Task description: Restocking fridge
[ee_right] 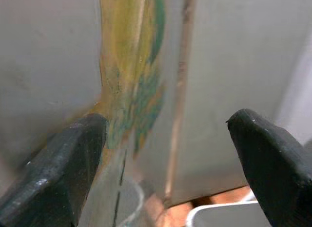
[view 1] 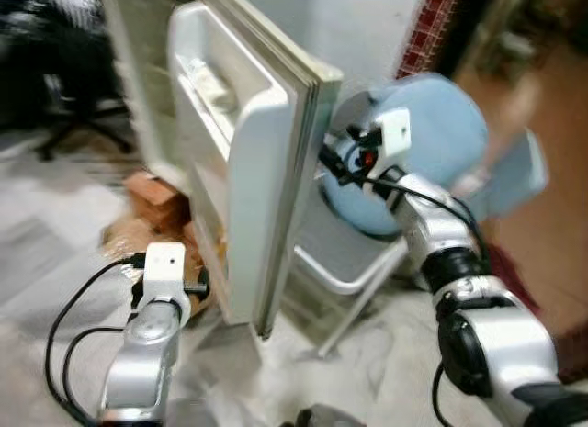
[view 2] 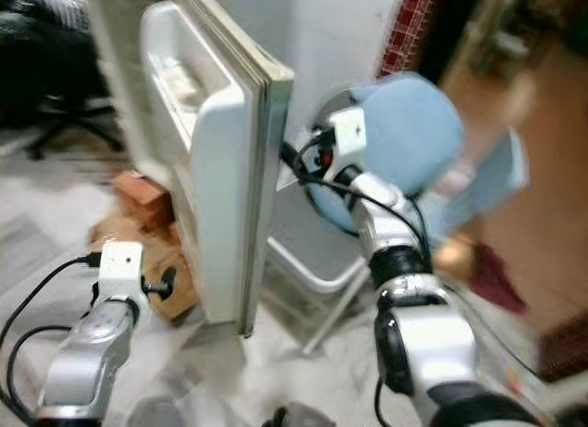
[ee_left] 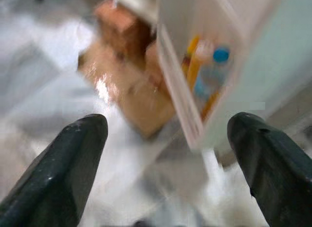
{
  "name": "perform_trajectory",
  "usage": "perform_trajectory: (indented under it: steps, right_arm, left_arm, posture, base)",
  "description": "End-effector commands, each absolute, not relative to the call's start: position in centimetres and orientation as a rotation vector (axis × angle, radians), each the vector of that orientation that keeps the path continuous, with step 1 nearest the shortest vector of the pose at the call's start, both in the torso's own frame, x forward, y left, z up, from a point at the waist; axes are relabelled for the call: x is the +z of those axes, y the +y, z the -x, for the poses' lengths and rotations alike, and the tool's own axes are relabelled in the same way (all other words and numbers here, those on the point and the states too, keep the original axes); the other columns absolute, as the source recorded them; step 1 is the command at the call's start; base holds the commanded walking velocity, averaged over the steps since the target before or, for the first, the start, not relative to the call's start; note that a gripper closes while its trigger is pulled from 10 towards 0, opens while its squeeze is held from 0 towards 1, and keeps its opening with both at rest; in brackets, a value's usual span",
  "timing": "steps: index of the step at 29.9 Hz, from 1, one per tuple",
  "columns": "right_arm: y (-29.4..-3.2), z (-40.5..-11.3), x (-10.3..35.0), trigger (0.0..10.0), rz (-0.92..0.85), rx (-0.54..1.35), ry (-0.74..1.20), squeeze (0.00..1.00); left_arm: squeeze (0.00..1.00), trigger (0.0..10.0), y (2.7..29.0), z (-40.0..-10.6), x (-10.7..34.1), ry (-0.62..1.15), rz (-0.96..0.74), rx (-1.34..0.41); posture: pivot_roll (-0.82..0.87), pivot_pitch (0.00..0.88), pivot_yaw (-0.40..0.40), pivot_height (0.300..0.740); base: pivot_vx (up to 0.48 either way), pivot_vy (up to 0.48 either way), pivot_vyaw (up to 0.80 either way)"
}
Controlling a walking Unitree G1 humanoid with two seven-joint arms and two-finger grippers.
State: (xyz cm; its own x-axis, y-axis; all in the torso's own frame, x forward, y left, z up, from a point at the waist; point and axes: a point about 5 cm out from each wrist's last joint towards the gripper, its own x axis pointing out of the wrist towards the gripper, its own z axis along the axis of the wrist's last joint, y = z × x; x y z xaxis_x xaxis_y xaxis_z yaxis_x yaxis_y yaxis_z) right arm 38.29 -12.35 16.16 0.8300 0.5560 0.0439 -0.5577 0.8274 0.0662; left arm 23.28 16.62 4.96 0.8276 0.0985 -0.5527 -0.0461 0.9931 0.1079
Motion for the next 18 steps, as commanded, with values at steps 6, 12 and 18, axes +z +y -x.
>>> perform_trajectory:
  steps: [6, 12, 18]
  right_arm:
    - [-12.1, -38.48, 17.02, 10.0, -0.074, 0.603, -0.052, 0.0]
    - [-12.1, -38.48, 17.02, 10.0, -0.074, 0.603, -0.052, 0.0]
    - [-12.33, -38.42, 17.13, 10.0, -0.087, 0.591, -0.062, 0.0]
  left_arm:
    - [0.0, 10.0, 16.38, -23.74, 5.58, 0.566, -0.102, 0.064]
    - [0.0, 10.0, 16.38, -23.74, 5.58, 0.566, -0.102, 0.064]
    - [0.0, 10.0, 16.42, -23.79, 5.71, 0.57, -0.1, 0.063]
  posture:
    - [0.18, 0.0, -0.121, 0.74]
    - [0.18, 0.0, -0.121, 0.74]
    - [0.18, 0.0, -0.12, 0.74]
  base:
    - [0.0, 0.0, 0.0]
    - [0.0, 0.0, 0.0]
    - [0.0, 0.0, 0.0]
